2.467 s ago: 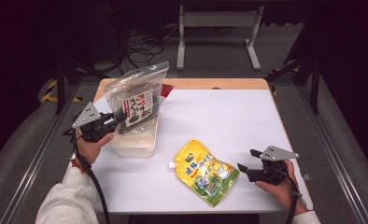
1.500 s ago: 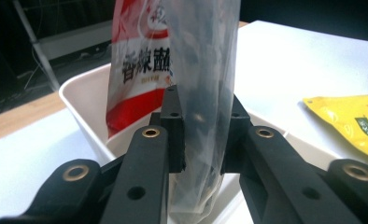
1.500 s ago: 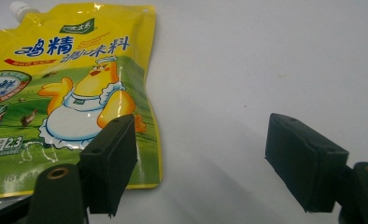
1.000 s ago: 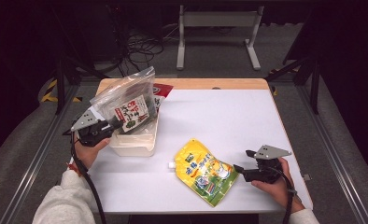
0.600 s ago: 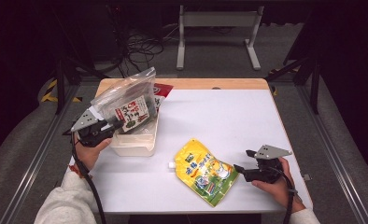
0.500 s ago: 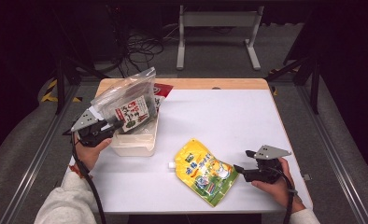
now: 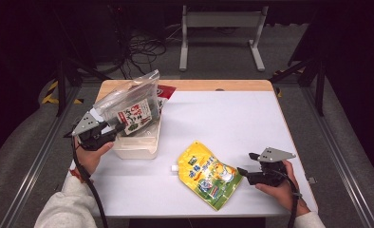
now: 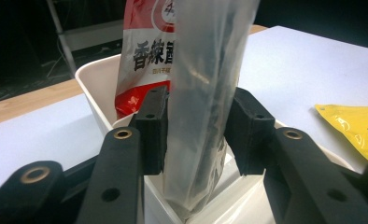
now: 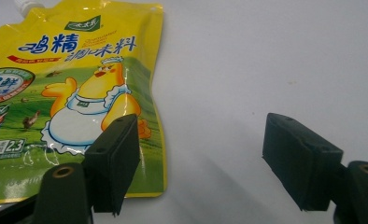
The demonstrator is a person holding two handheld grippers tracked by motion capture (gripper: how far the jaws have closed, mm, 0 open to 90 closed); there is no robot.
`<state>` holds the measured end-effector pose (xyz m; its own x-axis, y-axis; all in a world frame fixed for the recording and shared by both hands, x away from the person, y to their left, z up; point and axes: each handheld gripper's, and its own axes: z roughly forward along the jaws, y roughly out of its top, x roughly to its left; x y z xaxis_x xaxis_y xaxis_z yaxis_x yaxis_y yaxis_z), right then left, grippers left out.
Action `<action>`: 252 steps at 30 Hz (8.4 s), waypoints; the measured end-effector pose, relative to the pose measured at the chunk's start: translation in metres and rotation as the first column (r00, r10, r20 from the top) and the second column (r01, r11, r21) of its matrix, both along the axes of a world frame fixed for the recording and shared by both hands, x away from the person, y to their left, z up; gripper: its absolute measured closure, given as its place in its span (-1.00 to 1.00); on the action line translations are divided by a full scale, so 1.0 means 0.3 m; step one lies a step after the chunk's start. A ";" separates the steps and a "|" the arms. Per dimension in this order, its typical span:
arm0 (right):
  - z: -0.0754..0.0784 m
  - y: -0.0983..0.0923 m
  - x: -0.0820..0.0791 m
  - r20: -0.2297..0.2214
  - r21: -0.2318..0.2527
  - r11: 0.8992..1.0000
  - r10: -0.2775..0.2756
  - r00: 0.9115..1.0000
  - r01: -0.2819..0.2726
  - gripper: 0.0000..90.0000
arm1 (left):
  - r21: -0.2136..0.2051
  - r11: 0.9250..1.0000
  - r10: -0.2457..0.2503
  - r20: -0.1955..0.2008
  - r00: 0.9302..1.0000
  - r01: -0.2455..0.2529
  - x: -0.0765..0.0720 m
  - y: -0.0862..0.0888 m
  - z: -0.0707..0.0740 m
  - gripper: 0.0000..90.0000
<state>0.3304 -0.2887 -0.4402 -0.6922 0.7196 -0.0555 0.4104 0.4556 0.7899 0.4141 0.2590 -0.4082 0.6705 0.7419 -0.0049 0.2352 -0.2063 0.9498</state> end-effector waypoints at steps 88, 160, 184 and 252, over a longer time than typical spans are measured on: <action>-0.036 0.069 -0.092 -0.066 -0.074 0.987 0.141 0.988 -0.146 1.00 | 0.141 0.875 -0.380 -0.396 0.836 0.464 -0.316 -0.497 -0.187 -0.46; 0.011 -0.038 -0.087 -0.009 0.100 0.994 -0.035 0.999 0.036 -0.05 | 0.099 0.825 -0.548 -0.103 0.830 0.557 -0.242 -0.629 0.040 0.89; -0.004 -0.028 -0.102 -0.029 0.067 0.997 -0.027 0.999 0.029 -0.15 | 0.143 0.835 -0.537 0.005 0.843 0.531 -0.269 -0.584 0.118 0.92; -0.044 0.042 -0.092 -0.098 0.049 0.999 0.024 0.995 -0.019 -0.28 | 0.212 0.881 -0.441 0.040 0.897 0.424 -0.084 -0.052 0.281 0.91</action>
<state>0.3027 -0.2760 -0.4533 -0.7077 0.7049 0.0478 0.4776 0.4274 0.7676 0.3890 0.2435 -0.3240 0.9162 0.3586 0.1789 0.0017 -0.4500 0.8930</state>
